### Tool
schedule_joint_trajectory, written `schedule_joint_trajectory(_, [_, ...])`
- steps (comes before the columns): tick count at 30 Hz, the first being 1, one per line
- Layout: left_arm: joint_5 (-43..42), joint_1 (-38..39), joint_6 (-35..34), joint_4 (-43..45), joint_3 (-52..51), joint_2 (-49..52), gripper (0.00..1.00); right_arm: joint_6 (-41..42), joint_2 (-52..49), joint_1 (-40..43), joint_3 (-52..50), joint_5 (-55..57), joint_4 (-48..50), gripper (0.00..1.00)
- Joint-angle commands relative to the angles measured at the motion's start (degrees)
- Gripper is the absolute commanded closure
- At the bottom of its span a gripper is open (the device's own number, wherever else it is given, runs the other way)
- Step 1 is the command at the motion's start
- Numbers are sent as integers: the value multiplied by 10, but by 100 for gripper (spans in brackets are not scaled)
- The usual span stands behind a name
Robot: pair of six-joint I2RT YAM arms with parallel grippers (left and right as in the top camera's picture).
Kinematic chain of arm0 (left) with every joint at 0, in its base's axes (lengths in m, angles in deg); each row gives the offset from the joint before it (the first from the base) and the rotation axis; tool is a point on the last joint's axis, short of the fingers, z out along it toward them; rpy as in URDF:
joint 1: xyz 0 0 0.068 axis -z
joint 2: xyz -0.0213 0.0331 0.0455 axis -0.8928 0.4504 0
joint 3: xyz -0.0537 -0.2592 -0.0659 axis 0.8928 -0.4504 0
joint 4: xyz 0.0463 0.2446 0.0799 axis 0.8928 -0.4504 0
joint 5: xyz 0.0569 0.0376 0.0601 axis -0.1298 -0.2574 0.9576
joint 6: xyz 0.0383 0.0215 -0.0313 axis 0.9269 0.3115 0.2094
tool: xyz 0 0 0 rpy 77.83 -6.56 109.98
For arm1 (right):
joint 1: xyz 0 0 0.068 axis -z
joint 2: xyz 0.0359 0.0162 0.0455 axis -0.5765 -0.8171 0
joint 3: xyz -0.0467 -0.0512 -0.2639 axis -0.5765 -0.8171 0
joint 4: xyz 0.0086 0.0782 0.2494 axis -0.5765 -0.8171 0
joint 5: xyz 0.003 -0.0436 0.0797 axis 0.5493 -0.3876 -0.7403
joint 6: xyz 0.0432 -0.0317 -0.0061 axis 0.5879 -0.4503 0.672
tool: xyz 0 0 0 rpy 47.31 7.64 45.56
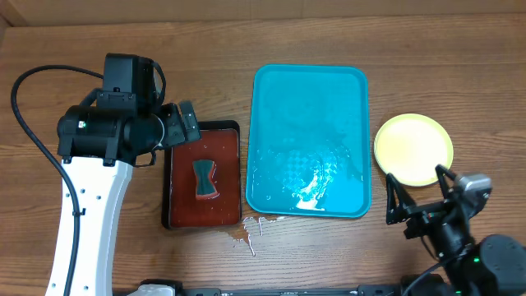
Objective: Clean dirty plates on tray and stack at the side
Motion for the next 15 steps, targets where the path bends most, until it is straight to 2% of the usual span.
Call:
schedule_joint_trajectory(1, [7, -1, 3, 1, 5, -3, 0, -3, 79, 17, -99, 12, 24, 0])
schedule_joint_trajectory(5, [7, -1, 3, 1, 5, -3, 0, 0, 151, 20, -195, 12, 78, 0])
schedule_joint_trajectory(11, [7, -1, 3, 1, 5, -3, 0, 0, 149, 21, -271, 12, 180, 0])
schedule_joint_trajectory(15, [7, -1, 3, 1, 5, -3, 0, 0, 149, 21, -329, 12, 290, 0])
